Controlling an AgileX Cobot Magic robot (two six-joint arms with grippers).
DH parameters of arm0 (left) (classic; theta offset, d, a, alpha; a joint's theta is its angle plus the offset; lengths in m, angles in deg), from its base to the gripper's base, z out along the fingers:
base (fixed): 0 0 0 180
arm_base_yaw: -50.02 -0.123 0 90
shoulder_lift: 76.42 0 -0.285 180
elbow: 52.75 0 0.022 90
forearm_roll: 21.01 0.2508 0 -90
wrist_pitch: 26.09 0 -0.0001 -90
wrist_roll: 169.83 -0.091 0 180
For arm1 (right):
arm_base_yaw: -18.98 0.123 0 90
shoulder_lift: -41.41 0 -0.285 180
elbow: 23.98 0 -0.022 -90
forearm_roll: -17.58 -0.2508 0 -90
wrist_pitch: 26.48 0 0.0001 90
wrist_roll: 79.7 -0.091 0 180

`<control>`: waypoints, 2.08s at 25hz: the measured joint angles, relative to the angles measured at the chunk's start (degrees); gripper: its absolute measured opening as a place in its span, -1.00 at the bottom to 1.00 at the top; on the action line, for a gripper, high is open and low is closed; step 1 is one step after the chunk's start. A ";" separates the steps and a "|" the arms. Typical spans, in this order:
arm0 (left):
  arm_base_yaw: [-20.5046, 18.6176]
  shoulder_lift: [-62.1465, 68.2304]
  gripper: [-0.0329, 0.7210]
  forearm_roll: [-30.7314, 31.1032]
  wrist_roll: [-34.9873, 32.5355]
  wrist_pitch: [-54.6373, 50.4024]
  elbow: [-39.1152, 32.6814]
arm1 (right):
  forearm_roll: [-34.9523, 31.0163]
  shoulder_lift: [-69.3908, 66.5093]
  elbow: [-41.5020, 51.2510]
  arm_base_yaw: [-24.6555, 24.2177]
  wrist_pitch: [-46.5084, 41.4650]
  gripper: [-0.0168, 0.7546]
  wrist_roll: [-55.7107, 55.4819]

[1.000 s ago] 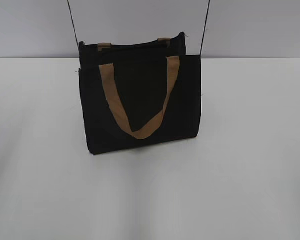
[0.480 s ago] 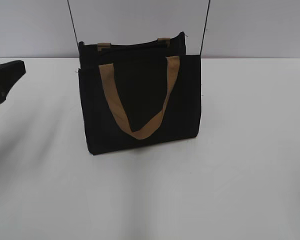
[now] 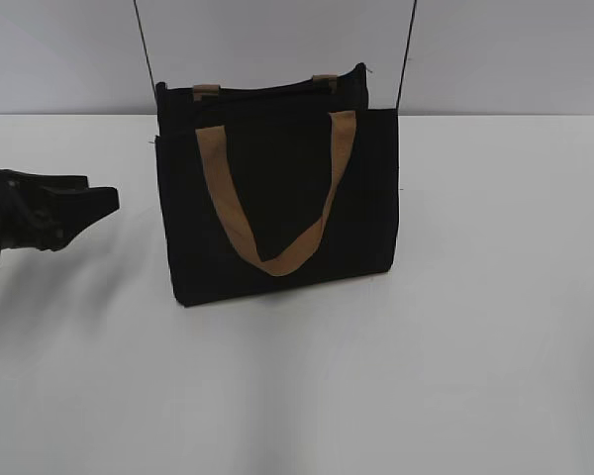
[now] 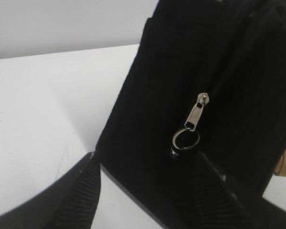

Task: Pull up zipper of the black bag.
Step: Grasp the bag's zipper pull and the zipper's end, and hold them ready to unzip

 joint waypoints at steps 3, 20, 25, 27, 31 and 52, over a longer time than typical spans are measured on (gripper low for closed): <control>-0.12 4.55 0.25 6.16 3.26 0.63 4.86 | 0.00 0.00 0.00 0.00 0.00 0.35 0.00; 3.59 17.26 0.09 16.45 6.72 2.97 15.06 | 0.00 0.00 0.00 0.00 0.00 0.35 0.00; 5.48 19.91 0.03 16.16 6.72 3.04 18.72 | 0.00 0.00 0.00 0.00 0.00 0.35 0.00; 6.19 20.14 0.02 16.04 6.77 2.55 19.42 | 0.00 0.00 0.00 0.00 0.00 0.35 0.00; 6.89 20.97 0.02 15.89 6.82 1.97 21.61 | 0.00 0.00 0.00 0.00 0.00 0.35 0.00; 7.97 22.35 -0.86 15.54 6.92 0.10 23.99 | 0.00 0.00 0.00 0.00 0.00 0.35 0.00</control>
